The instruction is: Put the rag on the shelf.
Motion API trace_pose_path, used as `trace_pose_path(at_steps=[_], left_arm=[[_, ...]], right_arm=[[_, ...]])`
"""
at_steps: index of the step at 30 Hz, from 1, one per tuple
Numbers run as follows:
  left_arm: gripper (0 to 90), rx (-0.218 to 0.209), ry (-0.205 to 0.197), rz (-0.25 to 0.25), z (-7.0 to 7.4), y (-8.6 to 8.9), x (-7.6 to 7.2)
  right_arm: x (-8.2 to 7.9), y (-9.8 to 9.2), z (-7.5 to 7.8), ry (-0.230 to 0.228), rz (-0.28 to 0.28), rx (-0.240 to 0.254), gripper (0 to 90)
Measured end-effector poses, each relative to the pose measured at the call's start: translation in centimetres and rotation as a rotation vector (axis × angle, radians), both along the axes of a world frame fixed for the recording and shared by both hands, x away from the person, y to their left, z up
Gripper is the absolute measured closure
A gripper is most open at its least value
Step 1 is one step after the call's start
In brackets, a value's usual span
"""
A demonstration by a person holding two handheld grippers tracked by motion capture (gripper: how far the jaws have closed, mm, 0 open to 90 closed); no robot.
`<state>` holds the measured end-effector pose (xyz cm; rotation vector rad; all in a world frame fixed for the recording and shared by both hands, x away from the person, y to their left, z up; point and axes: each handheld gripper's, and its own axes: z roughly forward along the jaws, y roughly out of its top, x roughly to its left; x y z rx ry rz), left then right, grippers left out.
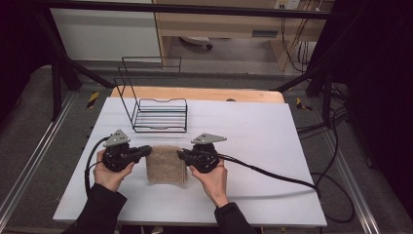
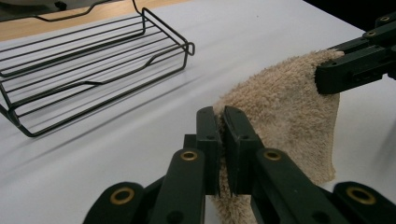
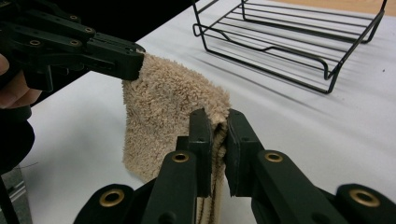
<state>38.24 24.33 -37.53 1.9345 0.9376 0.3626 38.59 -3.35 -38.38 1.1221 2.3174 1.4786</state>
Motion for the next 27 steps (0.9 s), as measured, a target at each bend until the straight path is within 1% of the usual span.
trace_pose_path(at_steps=[4, 8, 11, 13, 19, 27], left_arm=[[85.0, -0.011, -0.012, 0.007, 0.4, 0.3, -0.1], [85.0, -0.021, -0.024, 0.009, 0.8, 0.5, -0.2], [85.1, -0.024, -0.038, 0.014, 1.2, 0.6, -0.4], [85.1, -0.025, -0.039, 0.016, 1.3, 0.7, -0.4], [85.2, -0.032, -0.053, 0.025, 1.9, 0.8, -0.5], [85.3, -0.032, -0.069, 0.022, 2.8, 0.8, -0.5]], right_arm=[[-0.1, 0.2, 0.6, -0.026, 0.008, -0.004, 82.8], [-0.2, 0.3, 0.9, -0.038, 0.011, 0.002, 82.7], [-0.2, 0.4, 1.3, -0.052, 0.014, 0.004, 82.8], [-0.2, 0.5, 1.4, -0.053, 0.014, 0.007, 82.8], [-0.4, 0.6, 2.1, -0.080, 0.018, 0.016, 82.9], [-0.4, 0.4, 2.7, -0.099, 0.012, 0.034, 82.9]])
